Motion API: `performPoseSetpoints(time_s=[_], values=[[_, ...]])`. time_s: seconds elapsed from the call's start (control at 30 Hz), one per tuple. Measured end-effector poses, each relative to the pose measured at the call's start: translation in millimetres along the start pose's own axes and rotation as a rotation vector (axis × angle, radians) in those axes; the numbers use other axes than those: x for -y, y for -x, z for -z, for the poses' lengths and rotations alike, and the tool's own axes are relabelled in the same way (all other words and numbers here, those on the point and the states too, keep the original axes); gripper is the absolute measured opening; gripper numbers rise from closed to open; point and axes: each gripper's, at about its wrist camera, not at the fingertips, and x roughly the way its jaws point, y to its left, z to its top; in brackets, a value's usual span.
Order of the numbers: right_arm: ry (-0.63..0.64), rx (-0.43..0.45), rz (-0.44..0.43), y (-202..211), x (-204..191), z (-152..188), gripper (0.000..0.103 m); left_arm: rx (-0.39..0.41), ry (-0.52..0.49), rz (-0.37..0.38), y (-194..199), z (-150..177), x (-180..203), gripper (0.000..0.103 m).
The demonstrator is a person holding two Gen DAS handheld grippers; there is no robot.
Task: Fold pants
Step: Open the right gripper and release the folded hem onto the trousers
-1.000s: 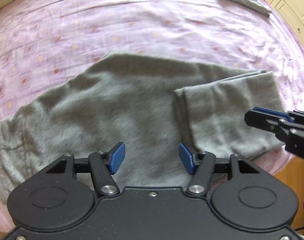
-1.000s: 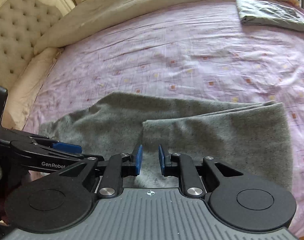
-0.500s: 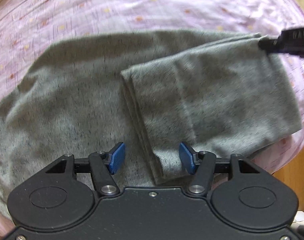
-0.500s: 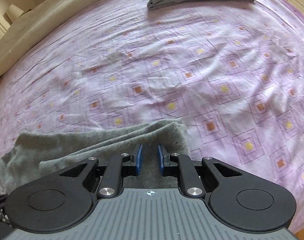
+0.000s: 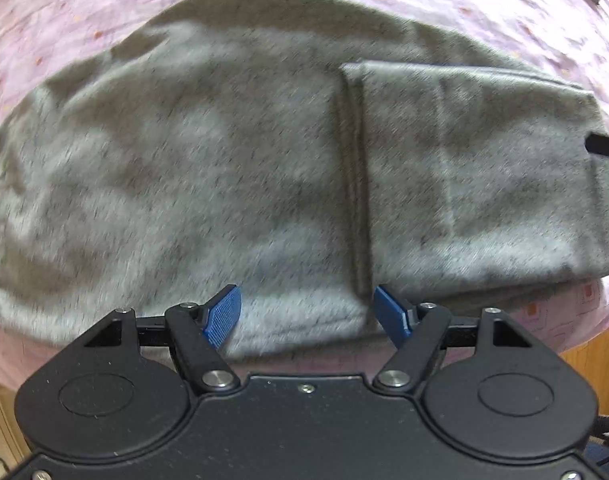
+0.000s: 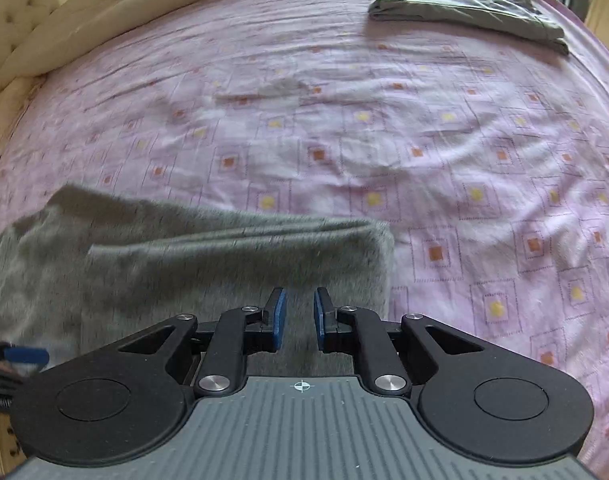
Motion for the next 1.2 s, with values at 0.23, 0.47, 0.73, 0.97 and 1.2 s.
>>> performPoseSetpoints(time_s=[0.23, 0.47, 0.73, 0.97, 1.2], values=[[-0.002, -0.047, -0.015, -4.0, -12.3, 12.9, 0.014, 0.027, 0.006, -0.043, 10.5, 25.6, -18.8, 0.072], [0.024, 0.033, -0.107, 5.5, -57.3, -16.2, 0.015, 0.156, 0.096, -0.05, 53.3, 30.9, -73.2, 0.072], [0.07, 0.077, -0.009, -17.2, -151.0, -44.6, 0.014, 0.252, 0.174, -0.088, 85.6, 27.1, -150.7, 0.072], [0.064, -0.002, -0.028, -59.8, -202.2, -58.0, 0.012, 0.228, 0.173, -0.106, 83.1, 18.3, -207.2, 0.072], [0.01, -0.077, 0.03, -90.9, -224.7, -52.8, 0.008, 0.197, 0.161, -0.081, 74.7, 8.2, -239.5, 0.072]])
